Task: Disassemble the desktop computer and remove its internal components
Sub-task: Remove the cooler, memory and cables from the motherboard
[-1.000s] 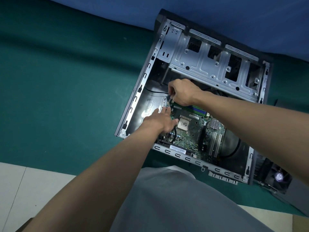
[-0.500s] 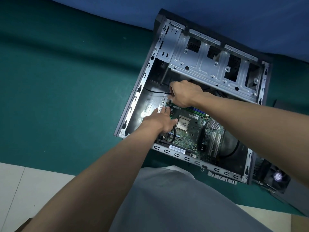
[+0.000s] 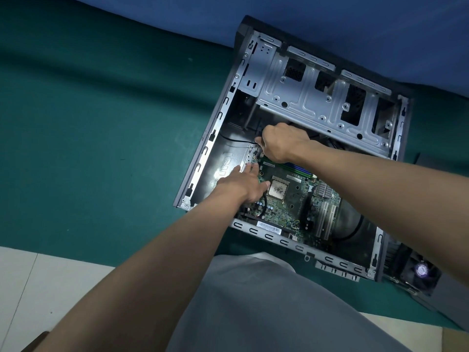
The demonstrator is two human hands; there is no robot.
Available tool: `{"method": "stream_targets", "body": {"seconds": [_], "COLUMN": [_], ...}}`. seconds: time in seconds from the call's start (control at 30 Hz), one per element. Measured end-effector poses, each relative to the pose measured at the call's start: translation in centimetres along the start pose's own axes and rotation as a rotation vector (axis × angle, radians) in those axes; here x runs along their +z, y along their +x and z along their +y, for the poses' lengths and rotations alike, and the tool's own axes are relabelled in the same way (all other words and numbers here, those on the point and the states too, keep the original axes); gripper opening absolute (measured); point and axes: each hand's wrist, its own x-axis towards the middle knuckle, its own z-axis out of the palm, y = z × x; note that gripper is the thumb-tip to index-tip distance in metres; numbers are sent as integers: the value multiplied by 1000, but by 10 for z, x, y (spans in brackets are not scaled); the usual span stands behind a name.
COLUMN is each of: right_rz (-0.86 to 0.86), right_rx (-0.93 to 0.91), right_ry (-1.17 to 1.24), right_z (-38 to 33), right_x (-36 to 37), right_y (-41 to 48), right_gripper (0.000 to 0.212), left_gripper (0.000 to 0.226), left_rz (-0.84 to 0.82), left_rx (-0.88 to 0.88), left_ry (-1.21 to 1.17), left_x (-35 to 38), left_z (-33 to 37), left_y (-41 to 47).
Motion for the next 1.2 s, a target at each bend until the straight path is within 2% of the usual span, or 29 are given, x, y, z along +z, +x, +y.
{"method": "stream_targets", "body": {"seconds": [0.1,0.2,0.27,0.37,0.4,0.47,0.53,0.6,0.67,0.7,0.77,0.8,0.83,0.93,1.0,1.07,1.13,1.17,1.2], "right_rz": [3,-51,-51,1,34,61,12,-50,-72,-68,-54,-28,-6,-11,-61,-66,-48,-40,-24], "right_rx": [-49,-96,-97,-48,-42,-59,-76,-115,-110,-92,-35,-22,-23,-60,-89,-81,-18,14,16], "right_ry": [50,152,138,53,43,39,94,139,110,82,34,24,11,70,139,128,48,22,9], "right_z": [-1,0,2,5,6,5,4,2,2,2,3,2,2,-1,-2,-3,-2,-1,0], "right_x": [-3,-6,-3,4,6,5,1,-2,-4,-4,-3,-2,-1,-4,-6,-6,-4,-3,-3], "right_y": [-1,0,1,0,0,0,-1,0,0,0,0,0,-1,-2,-1,0,1,1,2], "right_gripper": [13,16,4,30,33,20,7,14,10,16,40,44,39,5,12,5,35,43,43], "left_gripper": [66,66,66,66,66,66,66,66,66,66,66,65,65,65,65,66,66,66,66], "left_rz": [1,6,5,1,1,-1,-3,-4,-3,-3,-3,-3,-2,-1,-3,-3,-3,-3,-2], "left_rx": [2,-1,0,1,2,7,10,9,5,3,2,2,3,4,3,-1,-3,-2,0], "left_ry": [-3,0,-1,-6,-4,-1,1,1,0,0,-4,-6,-9,-16,-22,-24,-22,-22,-23], "left_x": [0,0,0,0,0,0,0,-1,-1,-1,-1,-1,-1,-1,-1,-1,-1,-1,-1], "left_z": [0,0,0,0,0,0,0,0,0,0,0,0,0,0,0,0,0,0,0], "left_y": [0,0,0,-1,-1,-1,-1,-1,-1,-1,-2,-2,-2,-2,-2,-2,-2,-2,-2]}}
